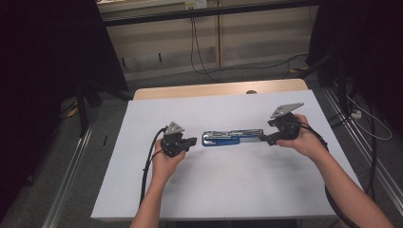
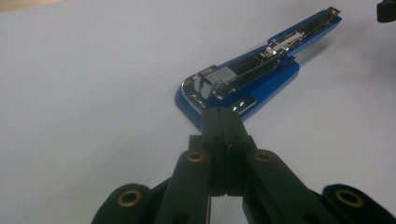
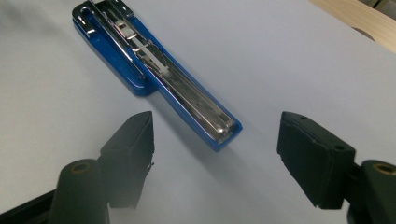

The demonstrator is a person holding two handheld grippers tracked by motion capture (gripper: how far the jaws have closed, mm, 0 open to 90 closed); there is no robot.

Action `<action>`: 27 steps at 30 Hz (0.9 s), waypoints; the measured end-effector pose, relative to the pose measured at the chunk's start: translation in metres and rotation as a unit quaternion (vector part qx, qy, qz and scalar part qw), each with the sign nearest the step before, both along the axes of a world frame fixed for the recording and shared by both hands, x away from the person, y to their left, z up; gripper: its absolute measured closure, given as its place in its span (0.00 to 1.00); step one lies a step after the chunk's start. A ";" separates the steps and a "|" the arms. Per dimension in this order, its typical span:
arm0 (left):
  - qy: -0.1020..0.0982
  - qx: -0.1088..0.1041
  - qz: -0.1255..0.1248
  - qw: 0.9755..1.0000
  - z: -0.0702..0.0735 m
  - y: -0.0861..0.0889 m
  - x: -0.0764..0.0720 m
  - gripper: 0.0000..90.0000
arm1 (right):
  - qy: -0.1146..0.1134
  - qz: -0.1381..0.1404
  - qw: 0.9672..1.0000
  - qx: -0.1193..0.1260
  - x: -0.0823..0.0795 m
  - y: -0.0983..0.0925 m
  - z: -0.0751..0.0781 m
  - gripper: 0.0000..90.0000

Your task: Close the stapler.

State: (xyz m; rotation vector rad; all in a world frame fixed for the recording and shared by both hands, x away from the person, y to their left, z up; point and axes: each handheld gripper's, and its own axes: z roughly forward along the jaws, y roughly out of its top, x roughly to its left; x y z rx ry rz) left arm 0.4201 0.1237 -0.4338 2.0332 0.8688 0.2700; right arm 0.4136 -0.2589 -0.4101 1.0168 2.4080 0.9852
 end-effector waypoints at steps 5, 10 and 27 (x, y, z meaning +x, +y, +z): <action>0.000 0.003 0.002 1.000 -0.002 -0.001 0.001 1.00 | 0.002 -0.004 1.000 -0.003 -0.003 -0.007 -0.002 0.36; 0.007 -0.002 0.004 1.000 -0.004 -0.004 0.002 1.00 | 0.007 -0.007 1.000 -0.005 -0.006 -0.015 -0.006 0.47; 0.007 -0.004 0.009 1.000 -0.017 -0.019 0.012 1.00 | 0.042 0.001 0.999 -0.015 -0.001 -0.020 -0.025 0.99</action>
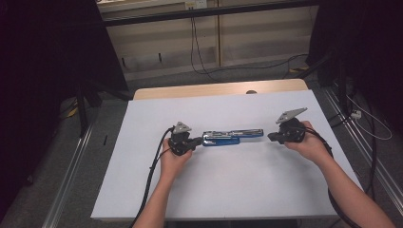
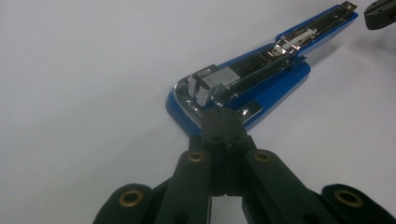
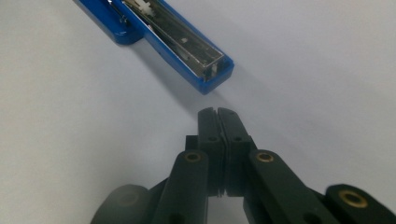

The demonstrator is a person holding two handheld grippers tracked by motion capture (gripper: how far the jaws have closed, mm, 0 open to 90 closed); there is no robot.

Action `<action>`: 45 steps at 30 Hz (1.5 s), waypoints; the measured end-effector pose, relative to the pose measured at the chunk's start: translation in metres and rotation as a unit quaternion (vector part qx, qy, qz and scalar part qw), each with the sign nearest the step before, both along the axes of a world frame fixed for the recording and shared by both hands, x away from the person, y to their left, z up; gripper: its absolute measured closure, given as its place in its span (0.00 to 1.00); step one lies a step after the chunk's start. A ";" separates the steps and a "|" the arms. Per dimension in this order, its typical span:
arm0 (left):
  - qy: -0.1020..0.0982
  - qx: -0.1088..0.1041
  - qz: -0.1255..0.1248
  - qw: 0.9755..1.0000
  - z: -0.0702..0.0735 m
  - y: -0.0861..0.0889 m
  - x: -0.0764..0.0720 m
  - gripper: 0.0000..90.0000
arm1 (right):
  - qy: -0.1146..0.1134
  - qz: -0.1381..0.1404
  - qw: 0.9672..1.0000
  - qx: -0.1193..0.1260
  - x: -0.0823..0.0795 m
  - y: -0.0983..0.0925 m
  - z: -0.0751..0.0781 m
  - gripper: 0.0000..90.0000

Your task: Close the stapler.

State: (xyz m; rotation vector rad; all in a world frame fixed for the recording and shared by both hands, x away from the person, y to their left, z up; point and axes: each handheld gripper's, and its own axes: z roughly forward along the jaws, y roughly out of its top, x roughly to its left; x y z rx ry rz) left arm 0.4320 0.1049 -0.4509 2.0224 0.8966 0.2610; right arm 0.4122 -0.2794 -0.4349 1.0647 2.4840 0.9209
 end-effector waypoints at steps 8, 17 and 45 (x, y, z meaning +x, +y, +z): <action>0.003 0.004 -0.004 1.000 -0.004 -0.005 0.005 1.00 | 0.009 0.003 1.000 -0.001 0.004 0.002 -0.008 1.00; 0.000 0.004 -0.012 1.000 -0.007 -0.010 0.006 1.00 | 0.007 0.008 1.000 0.005 0.008 0.007 -0.013 1.00; -0.005 -0.006 -0.017 1.000 -0.004 -0.011 0.003 1.00 | -0.029 0.020 0.999 0.040 0.008 0.023 0.007 1.00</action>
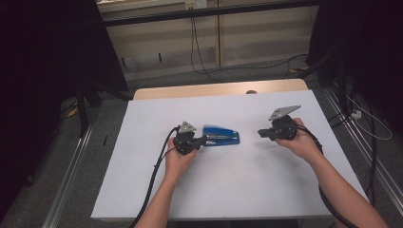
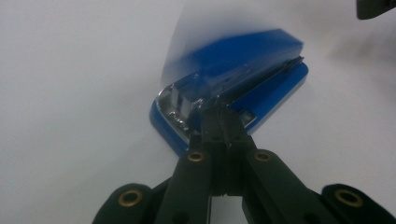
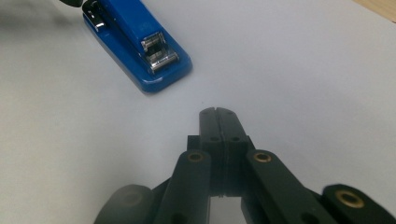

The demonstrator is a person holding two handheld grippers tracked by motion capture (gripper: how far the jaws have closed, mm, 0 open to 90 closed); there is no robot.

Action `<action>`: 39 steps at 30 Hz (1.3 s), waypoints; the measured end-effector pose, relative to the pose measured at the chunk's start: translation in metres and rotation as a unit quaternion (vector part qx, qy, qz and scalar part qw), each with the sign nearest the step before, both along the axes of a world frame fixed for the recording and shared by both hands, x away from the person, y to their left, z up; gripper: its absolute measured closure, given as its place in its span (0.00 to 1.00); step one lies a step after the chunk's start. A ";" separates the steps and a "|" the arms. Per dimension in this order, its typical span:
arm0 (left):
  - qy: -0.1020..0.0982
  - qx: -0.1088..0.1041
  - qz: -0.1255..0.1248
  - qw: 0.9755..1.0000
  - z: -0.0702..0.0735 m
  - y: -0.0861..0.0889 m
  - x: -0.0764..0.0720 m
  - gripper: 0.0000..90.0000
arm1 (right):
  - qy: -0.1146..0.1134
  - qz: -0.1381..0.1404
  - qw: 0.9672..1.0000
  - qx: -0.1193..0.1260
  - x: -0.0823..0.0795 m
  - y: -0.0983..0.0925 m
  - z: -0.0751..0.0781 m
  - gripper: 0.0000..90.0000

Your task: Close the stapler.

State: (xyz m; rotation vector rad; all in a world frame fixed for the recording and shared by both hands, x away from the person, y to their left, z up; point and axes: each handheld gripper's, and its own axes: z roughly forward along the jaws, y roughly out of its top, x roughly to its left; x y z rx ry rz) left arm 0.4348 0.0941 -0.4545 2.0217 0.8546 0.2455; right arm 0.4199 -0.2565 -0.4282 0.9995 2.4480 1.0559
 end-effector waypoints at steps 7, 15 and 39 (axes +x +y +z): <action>-0.001 -0.030 0.000 1.000 0.016 0.008 -0.010 0.79 | -0.015 -0.013 0.999 0.031 -0.011 0.002 -0.004 0.80; -0.005 -0.035 0.015 0.999 0.024 0.027 -0.020 0.51 | -0.023 -0.034 0.998 0.050 -0.036 -0.003 -0.005 0.60; -0.018 -0.026 0.026 0.999 0.031 0.058 -0.050 0.19 | -0.037 -0.064 0.995 0.062 -0.095 -0.027 -0.017 0.38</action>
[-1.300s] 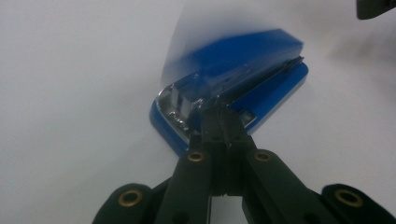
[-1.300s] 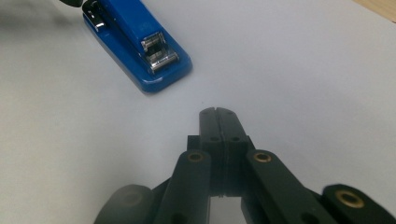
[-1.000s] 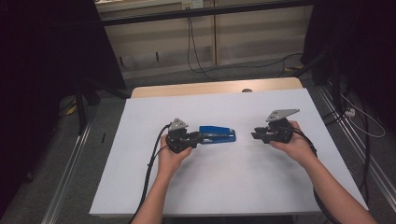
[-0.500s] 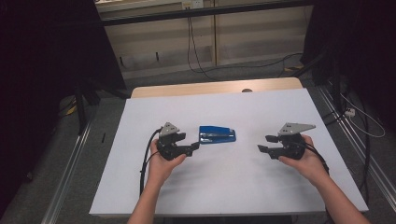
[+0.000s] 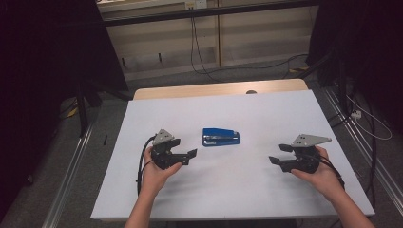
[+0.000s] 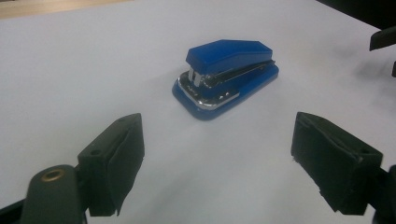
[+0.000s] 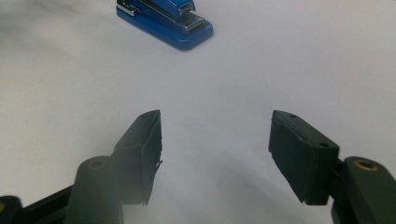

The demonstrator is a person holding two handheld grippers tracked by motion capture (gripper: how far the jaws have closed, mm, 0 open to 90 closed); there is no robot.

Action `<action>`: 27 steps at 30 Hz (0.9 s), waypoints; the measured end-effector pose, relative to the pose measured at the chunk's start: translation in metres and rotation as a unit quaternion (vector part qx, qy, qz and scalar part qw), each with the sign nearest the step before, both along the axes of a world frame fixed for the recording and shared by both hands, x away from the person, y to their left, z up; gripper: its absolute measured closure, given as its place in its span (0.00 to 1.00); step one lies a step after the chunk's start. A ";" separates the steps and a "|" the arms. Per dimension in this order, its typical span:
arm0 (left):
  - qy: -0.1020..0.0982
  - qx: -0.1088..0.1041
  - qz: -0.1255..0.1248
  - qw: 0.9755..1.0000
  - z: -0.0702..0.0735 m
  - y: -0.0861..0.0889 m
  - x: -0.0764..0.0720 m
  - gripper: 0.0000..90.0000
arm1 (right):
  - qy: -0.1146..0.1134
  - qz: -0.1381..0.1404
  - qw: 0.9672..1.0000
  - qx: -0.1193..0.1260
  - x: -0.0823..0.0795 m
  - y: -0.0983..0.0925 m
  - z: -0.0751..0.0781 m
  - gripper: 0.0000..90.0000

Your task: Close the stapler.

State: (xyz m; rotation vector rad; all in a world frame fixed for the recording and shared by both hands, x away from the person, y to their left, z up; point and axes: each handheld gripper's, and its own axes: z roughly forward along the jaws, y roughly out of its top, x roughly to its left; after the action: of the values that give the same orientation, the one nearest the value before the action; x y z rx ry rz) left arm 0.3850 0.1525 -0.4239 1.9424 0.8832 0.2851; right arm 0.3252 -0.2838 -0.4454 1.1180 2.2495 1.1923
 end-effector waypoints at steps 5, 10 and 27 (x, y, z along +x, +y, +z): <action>0.001 0.000 -0.002 1.000 0.000 0.011 -0.006 0.18 | -0.002 -0.004 1.000 -0.004 -0.006 -0.001 0.000 0.35; 0.004 -0.002 0.003 1.000 -0.002 0.022 -0.011 0.16 | 0.000 -0.008 1.000 -0.010 -0.012 -0.001 -0.002 0.34; 0.006 0.005 0.005 1.000 -0.005 0.051 -0.023 0.12 | -0.002 -0.015 1.000 -0.010 -0.027 -0.009 -0.003 0.30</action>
State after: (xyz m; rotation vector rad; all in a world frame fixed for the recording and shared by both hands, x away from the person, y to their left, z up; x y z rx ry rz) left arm 0.3623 0.2035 -0.4290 1.9510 0.9009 0.2840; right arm 0.2983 -0.2925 -0.4480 1.1360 2.2288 1.1564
